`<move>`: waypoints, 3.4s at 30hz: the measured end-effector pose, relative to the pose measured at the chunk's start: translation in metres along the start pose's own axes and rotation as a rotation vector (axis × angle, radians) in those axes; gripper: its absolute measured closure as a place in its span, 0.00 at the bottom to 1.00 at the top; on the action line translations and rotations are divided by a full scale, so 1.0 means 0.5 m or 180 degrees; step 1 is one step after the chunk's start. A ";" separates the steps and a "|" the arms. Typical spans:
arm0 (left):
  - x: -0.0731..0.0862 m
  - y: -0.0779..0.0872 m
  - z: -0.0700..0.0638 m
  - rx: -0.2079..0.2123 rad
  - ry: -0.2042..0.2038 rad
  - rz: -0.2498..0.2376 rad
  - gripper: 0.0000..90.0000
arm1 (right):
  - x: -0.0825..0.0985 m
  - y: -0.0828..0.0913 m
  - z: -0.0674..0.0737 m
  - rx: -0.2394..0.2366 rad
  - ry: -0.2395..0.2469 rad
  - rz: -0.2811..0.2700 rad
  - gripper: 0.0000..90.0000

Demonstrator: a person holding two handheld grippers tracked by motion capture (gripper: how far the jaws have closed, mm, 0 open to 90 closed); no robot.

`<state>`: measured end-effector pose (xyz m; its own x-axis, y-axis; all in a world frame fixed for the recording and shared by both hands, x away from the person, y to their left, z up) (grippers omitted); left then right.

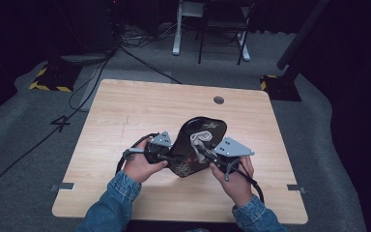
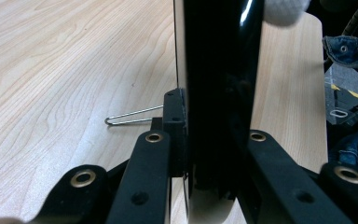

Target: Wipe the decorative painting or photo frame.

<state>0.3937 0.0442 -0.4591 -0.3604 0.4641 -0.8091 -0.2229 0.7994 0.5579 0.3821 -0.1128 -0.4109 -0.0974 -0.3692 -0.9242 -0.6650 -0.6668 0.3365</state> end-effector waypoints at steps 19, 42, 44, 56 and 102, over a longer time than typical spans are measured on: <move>0.000 -0.001 -0.001 -0.0009 -0.0034 -0.0006 0.89 | 0.027 0.026 -0.067 0.0216 -0.0123 0.0047 0.85; -0.001 -0.001 -0.002 -0.0014 -0.0011 0.0018 0.89 | 0.047 0.032 -0.085 0.0380 -0.0211 0.0127 0.84; -0.001 -0.001 -0.002 -0.0015 -0.0010 0.0018 0.89 | 0.045 0.026 -0.071 0.0326 -0.0173 0.0129 0.84; -0.001 -0.002 -0.002 -0.0014 -0.0014 0.0026 0.89 | 0.039 -0.005 0.010 -0.0004 0.0001 0.0171 0.84; -0.002 -0.004 -0.003 -0.0002 0.0046 0.0005 0.89 | 0.075 0.022 -0.063 0.0279 -0.0261 0.0279 0.84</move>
<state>0.3930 0.0414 -0.4591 -0.3737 0.4600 -0.8054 -0.2228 0.7984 0.5594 0.3944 -0.1541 -0.4362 -0.2158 -0.3670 -0.9048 -0.7130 -0.5738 0.4028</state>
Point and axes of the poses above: each handheld gripper's, and its own axes: y roughly backward along the jaws, x roughly out of its underside, z roughly to its left, the point moved 6 cm from there along -y, roughly forward along the jaws, and after that the axes turned 3 degrees about -z, right-handed, at the moved point
